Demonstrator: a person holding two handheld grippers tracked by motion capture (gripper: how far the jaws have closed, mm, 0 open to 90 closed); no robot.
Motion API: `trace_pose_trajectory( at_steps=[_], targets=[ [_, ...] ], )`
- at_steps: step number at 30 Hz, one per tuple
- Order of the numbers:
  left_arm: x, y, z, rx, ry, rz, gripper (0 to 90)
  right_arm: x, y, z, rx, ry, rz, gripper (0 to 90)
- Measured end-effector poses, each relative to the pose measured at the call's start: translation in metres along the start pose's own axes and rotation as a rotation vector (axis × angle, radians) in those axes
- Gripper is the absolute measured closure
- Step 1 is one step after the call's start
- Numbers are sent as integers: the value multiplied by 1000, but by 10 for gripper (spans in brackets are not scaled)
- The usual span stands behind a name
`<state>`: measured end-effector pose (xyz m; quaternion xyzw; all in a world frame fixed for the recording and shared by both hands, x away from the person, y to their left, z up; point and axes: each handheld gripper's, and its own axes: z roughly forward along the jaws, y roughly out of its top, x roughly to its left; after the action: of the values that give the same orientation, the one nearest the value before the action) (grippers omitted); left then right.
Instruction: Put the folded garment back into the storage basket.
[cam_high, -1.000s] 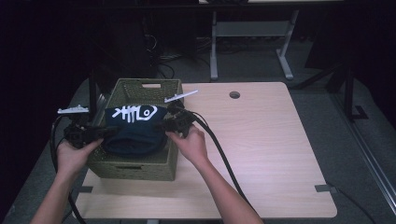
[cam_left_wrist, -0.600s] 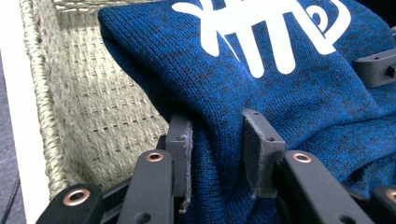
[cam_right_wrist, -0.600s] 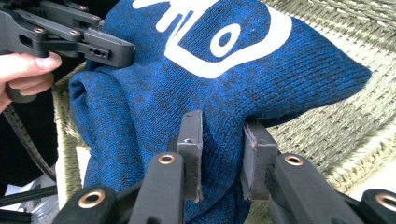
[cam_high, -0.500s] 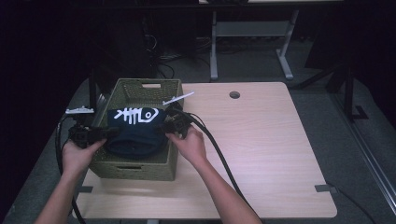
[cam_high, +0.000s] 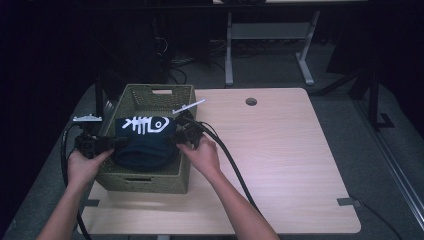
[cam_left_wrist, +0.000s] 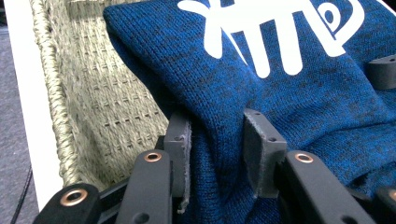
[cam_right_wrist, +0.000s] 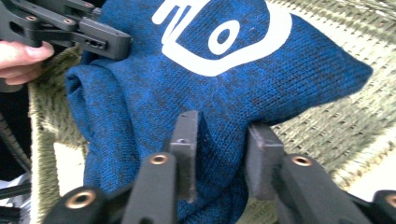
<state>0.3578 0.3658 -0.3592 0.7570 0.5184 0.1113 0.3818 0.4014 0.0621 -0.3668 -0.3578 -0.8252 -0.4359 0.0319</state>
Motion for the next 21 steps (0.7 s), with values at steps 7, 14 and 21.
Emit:
trace_pose_trajectory(
  at_steps=[7, 14, 21],
  targets=[
    [3, -2, -4, -54, 45, -17, 505, -4, -1, -4, 12, -43, -12, 522],
    [4, -1, -6, -64, 45, -22, 499, -7, 0, -14, -12, -35, 3, 501],
    [-5, 4, -10, -80, 36, 4, 483, -12, -2, -37, -71, 5, 22, 477]
  ],
)
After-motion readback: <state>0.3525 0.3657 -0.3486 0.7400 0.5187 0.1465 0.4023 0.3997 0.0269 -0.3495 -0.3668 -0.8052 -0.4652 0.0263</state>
